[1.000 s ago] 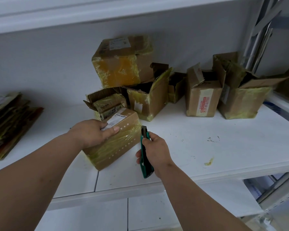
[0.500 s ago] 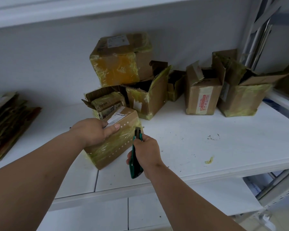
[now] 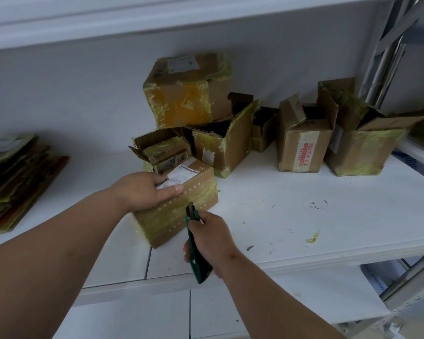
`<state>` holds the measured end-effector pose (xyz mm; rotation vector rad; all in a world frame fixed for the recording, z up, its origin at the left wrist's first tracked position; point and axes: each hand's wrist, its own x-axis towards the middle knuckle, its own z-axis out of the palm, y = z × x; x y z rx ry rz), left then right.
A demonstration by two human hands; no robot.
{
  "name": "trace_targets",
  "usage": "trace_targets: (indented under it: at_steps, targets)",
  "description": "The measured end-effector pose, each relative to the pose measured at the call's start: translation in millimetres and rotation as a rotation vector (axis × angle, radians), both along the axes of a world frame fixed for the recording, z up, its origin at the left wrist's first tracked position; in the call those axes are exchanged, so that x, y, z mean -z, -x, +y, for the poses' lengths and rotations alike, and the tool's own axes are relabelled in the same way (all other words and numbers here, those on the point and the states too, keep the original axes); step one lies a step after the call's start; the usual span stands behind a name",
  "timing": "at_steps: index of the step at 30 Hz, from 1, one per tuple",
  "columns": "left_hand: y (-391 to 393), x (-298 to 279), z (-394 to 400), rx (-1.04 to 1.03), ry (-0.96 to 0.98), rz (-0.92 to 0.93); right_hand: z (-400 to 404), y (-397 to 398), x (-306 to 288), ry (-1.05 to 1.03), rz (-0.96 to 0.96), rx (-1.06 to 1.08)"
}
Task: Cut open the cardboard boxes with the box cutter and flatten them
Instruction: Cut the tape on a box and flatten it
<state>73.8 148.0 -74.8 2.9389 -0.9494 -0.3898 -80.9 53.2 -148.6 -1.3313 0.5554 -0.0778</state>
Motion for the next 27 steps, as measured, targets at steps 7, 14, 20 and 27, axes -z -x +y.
trace_targets:
  at_steps: [7,14,20,27]
  targets:
    - [-13,17,40,0.092,0.108,0.217,-14,-11,5,0.020,-0.017,0.021]
    - [-6,29,27,0.155,-0.098,-0.079,1,-4,7,-0.061,-0.012,0.076]
    - [-3,29,27,0.172,-0.091,-0.115,23,0,16,-0.023,-0.019,0.060]
    - [8,26,25,0.165,-0.080,-0.142,41,9,16,-0.040,-0.028,-0.041]
